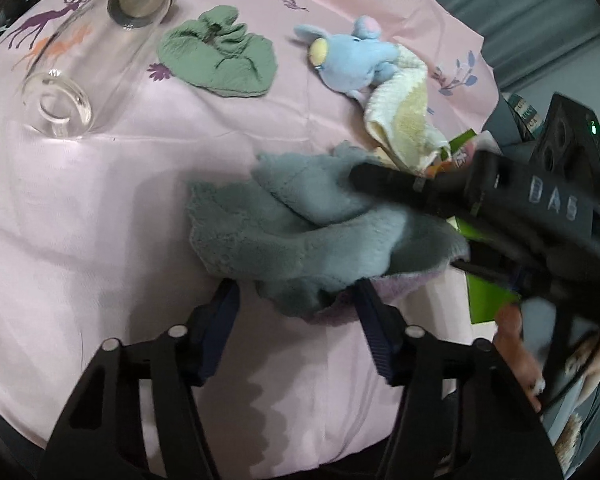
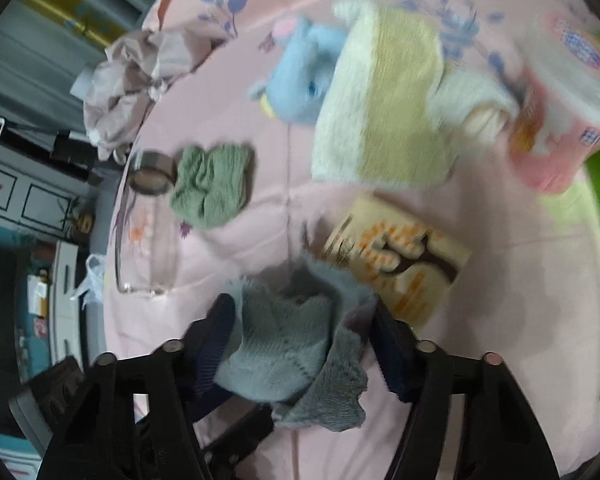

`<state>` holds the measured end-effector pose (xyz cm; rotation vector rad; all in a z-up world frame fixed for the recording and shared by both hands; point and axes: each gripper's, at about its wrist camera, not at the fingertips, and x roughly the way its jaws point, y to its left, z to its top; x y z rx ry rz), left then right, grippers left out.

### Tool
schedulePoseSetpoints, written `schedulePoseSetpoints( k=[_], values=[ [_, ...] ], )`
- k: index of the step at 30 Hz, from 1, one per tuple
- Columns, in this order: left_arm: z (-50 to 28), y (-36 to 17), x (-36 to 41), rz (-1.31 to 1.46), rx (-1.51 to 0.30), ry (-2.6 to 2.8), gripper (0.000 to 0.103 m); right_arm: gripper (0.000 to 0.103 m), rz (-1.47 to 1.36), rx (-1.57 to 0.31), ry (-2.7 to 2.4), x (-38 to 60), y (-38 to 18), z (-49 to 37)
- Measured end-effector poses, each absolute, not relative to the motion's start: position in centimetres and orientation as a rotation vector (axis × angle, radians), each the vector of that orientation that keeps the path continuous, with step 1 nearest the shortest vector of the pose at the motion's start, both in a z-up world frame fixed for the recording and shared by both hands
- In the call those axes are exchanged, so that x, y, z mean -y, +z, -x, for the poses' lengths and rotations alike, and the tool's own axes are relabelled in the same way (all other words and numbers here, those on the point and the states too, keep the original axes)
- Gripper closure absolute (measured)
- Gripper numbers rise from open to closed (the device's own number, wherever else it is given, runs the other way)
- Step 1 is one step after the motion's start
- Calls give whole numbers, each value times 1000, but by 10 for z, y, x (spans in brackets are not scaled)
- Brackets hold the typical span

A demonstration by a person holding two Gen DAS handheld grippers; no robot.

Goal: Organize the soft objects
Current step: 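Grasp the grey-green cloth with the purple cloth using the right tool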

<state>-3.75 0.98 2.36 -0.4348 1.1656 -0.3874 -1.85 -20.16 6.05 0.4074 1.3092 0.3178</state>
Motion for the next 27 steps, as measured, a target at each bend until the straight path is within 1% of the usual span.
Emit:
schedulePoseSetpoints(
  k=[2,3,6,9,13,15,16,17,23,27],
  values=[
    [37,23,-12,432,-1153,-386,53,55,-435,-1341,363,199,50,22],
    [37,23,-12,431,-1152,-388,53,58,-448,-1352,374,198,45,24],
    [36,21,-12,436,-1144,-394,54,62,-471,-1362,384,198,38,31],
    [37,22,-10,415,-1133,-394,56,62,-492,-1349,399,198,37,37],
    [35,22,-4,362,-1119,-389,59,62,-443,-1325,418,193,37,42],
    [35,23,0,349,-1116,-402,68,62,-448,-1324,429,191,37,43],
    [35,22,0,371,-1118,-424,75,62,-451,-1325,437,190,37,44],
    [33,21,1,396,-1120,-430,86,62,-471,-1332,456,189,37,46],
    [39,38,11,318,-1069,-435,88,62,-507,-1319,492,189,42,54],
    [42,56,18,287,-1023,-451,87,62,-519,-1258,513,194,60,59]
  ],
)
